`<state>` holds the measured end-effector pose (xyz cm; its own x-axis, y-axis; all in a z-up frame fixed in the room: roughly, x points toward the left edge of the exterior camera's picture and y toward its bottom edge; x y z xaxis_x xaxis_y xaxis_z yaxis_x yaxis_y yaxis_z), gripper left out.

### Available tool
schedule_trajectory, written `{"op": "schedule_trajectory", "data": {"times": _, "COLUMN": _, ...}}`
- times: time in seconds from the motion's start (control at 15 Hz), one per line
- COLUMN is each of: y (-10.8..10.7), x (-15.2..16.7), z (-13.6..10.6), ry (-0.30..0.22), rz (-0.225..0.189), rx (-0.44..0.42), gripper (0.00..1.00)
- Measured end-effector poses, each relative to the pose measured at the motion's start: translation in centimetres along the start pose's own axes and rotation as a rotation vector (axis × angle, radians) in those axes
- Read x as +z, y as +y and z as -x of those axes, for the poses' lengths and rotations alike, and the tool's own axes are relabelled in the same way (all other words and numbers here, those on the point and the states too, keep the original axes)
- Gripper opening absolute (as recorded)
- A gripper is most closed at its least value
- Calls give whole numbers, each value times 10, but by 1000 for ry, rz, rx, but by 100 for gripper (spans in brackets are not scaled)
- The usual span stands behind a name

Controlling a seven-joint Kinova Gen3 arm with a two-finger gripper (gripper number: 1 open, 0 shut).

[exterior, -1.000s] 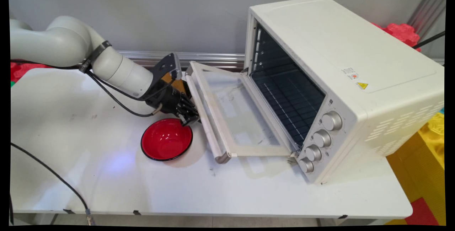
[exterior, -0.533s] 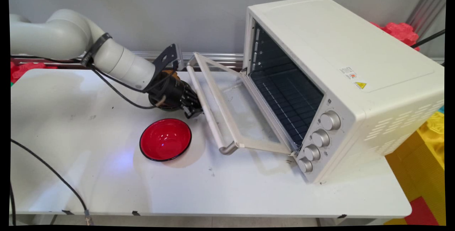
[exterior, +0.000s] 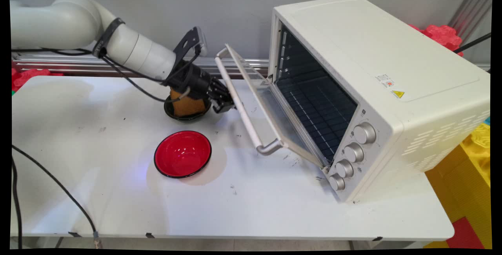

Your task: Close the oven

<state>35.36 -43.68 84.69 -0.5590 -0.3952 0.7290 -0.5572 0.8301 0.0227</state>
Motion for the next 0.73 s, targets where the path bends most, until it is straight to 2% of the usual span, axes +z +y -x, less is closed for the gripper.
{"op": "schedule_trajectory", "data": {"times": 0.73, "y": -17, "x": -1, "z": -58, "ry": 121, "rz": -20, "rx": -7, "gripper": 0}}
